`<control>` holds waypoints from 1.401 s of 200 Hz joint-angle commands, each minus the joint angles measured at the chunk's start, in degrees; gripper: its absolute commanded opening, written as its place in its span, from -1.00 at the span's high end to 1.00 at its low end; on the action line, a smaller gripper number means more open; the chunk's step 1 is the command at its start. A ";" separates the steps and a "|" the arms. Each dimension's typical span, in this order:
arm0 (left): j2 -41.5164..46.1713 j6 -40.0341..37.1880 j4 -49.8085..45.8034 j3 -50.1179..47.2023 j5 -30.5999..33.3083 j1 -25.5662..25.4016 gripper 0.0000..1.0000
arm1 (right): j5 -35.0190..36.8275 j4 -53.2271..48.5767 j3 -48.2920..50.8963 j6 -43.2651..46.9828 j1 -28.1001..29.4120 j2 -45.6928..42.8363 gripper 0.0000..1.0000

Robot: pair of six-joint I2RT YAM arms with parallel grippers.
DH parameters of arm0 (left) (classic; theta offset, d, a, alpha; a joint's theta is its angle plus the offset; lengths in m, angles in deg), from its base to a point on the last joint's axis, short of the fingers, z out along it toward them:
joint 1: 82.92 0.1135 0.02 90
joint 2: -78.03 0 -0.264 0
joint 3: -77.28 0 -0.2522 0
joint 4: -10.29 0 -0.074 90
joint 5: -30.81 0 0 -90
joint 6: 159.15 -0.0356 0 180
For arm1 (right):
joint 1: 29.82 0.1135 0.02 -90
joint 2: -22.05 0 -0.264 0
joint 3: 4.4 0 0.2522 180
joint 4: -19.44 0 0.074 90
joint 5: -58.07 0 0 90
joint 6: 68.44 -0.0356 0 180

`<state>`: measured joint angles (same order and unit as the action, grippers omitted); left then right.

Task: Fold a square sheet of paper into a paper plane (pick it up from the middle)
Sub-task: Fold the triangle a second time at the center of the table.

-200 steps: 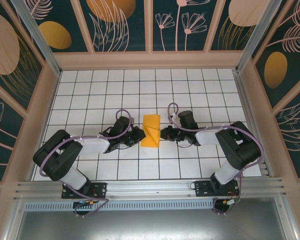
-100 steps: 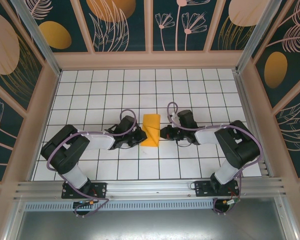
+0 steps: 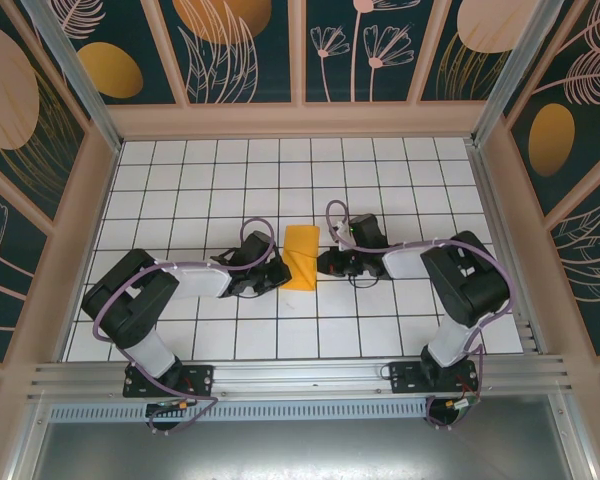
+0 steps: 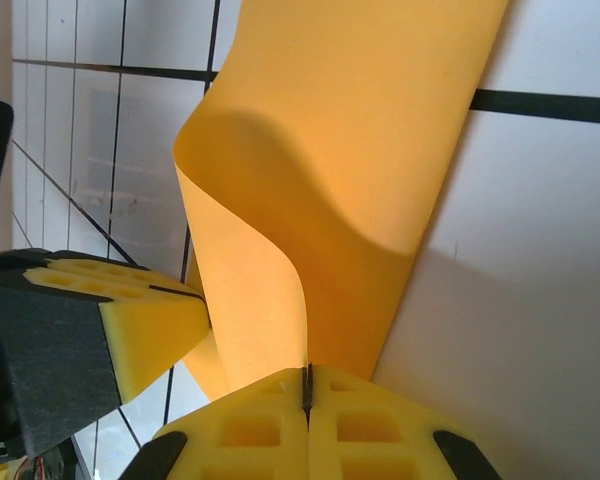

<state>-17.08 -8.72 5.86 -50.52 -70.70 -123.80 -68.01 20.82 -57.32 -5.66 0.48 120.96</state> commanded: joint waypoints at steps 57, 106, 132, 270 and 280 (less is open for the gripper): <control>-0.95 -1.97 -4.14 0.63 2.02 -0.08 0.78 | 1.62 -7.08 -6.06 5.61 -0.36 3.84 0.91; -0.97 -2.23 -4.23 0.62 2.02 -0.08 0.78 | 1.35 -7.79 -6.59 6.17 0.01 4.31 0.89; -1.20 -2.24 -4.30 0.71 2.10 -0.09 0.78 | 1.03 -8.41 -7.09 6.81 0.19 3.64 0.89; -1.13 -3.06 -5.40 1.08 2.71 -0.10 0.79 | 2.66 -11.95 -9.13 8.51 0.72 3.68 0.90; -1.13 -3.45 -5.85 1.20 2.88 -0.12 0.79 | 2.56 -11.73 -8.38 8.17 0.72 2.60 0.90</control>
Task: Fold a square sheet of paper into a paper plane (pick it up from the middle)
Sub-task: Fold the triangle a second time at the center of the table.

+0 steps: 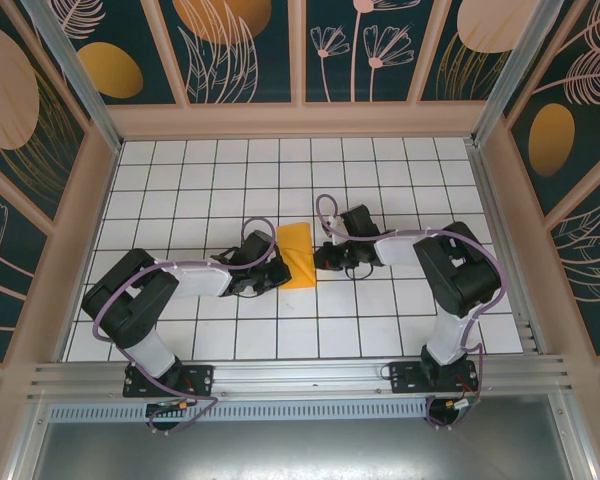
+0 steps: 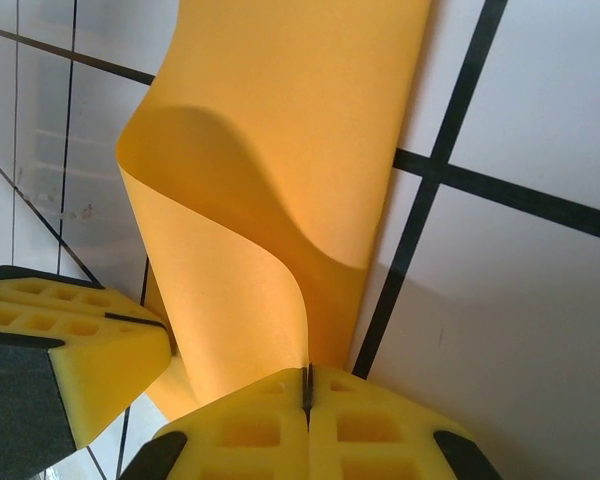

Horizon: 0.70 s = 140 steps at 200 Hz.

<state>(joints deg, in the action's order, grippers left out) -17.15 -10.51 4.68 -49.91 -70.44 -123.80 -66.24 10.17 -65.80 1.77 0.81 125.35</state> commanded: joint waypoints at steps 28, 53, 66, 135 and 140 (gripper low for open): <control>-0.76 -4.60 -7.60 0.93 3.81 -0.09 0.80 | 0.64 0.04 2.29 -1.34 1.76 -4.39 0.91; 0.07 -7.98 -9.40 0.46 4.29 -0.09 0.81 | 1.50 1.49 4.65 -3.69 2.90 -6.63 0.91; 0.34 -9.89 -10.58 0.42 4.32 -0.16 0.81 | 1.03 2.02 5.17 -4.64 3.45 -7.74 0.92; 1.79 -13.33 -12.43 0.26 3.98 -0.14 0.78 | 5.69 -2.04 1.06 -2.71 5.74 -6.43 0.92; 1.83 -13.35 -12.67 0.40 4.31 -0.08 0.78 | 5.69 -2.22 0.65 -2.22 5.74 -6.01 0.92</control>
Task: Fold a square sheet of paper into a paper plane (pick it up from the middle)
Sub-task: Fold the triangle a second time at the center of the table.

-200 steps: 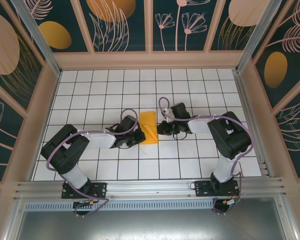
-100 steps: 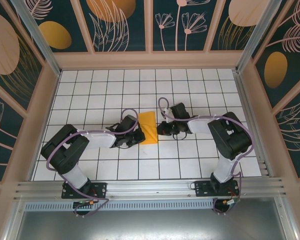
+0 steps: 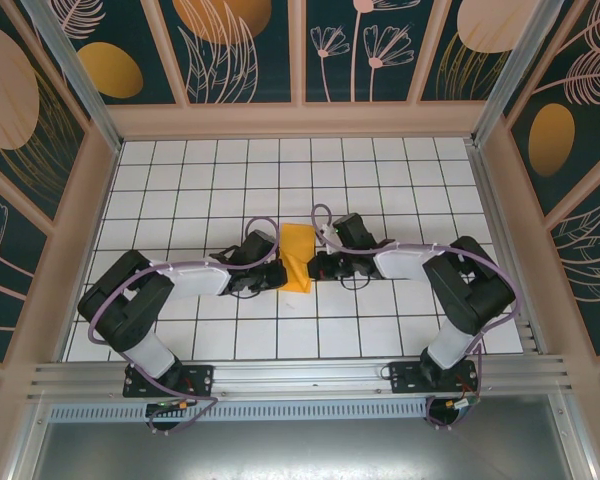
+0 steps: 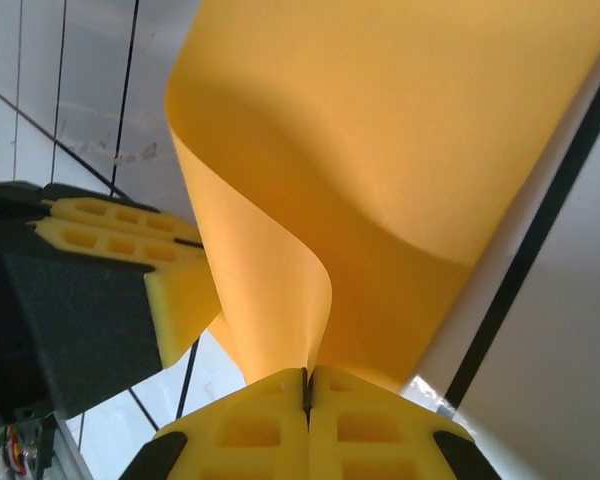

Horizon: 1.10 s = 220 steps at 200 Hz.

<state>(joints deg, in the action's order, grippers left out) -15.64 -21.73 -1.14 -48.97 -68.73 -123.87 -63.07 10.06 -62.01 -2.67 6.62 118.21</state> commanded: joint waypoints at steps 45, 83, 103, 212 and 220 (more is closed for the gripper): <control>0.20 -2.42 -8.34 0.28 4.14 -0.08 0.78 | 1.25 -4.10 -6.62 5.02 -0.78 4.88 0.92; 0.09 -1.98 -8.05 0.53 4.23 -0.08 0.78 | 2.48 -4.72 -7.28 5.33 -0.80 5.95 0.91; -0.19 -1.93 -7.79 0.62 4.04 -0.03 0.78 | 2.54 -4.73 -7.44 5.57 -0.87 6.53 0.91; -0.59 -2.06 -7.74 0.62 3.97 -0.02 0.78 | 3.22 -5.38 -8.75 6.56 -0.95 8.54 0.90; -0.63 -2.05 -7.79 0.62 3.93 -0.01 0.78 | 3.45 -5.49 -8.80 6.64 -0.94 8.66 0.90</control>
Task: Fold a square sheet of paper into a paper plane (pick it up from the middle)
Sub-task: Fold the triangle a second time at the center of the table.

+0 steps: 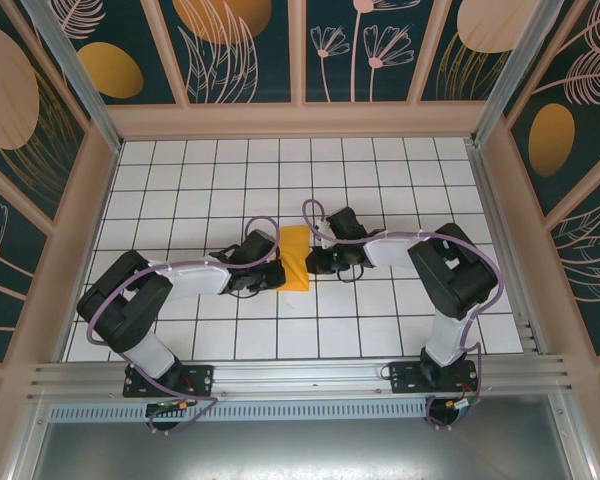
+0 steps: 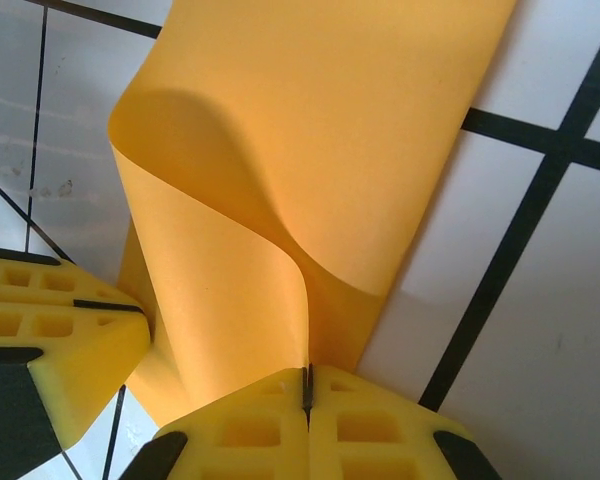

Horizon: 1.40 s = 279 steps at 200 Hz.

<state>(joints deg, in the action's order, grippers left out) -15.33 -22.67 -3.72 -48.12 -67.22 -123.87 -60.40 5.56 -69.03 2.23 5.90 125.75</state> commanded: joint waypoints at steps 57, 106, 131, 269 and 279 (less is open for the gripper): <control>-1.03 -1.13 -5.04 -0.29 2.40 -0.01 0.78 | 0.43 -1.07 -2.25 2.11 -0.42 1.65 0.89; -1.04 -1.13 -5.20 -0.41 2.50 -0.01 0.78 | 0.59 -1.13 -2.35 2.16 -0.46 2.23 0.88; -0.44 -0.93 -5.05 -0.50 2.58 -0.01 0.78 | 1.11 -1.42 -2.16 2.00 -0.41 2.72 0.88; 9.99 16.48 20.68 -5.75 1.70 2.13 0.82 | 1.05 0.11 -0.27 0.96 -0.40 3.70 0.89; 8.16 17.31 22.50 -5.53 0.31 2.27 0.89 | 0.91 0.14 -0.14 0.93 -0.40 3.64 0.89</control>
<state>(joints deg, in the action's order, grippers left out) -3.92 -10.80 9.66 -52.36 -64.89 -122.51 -60.45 5.71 -70.25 3.21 5.75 127.12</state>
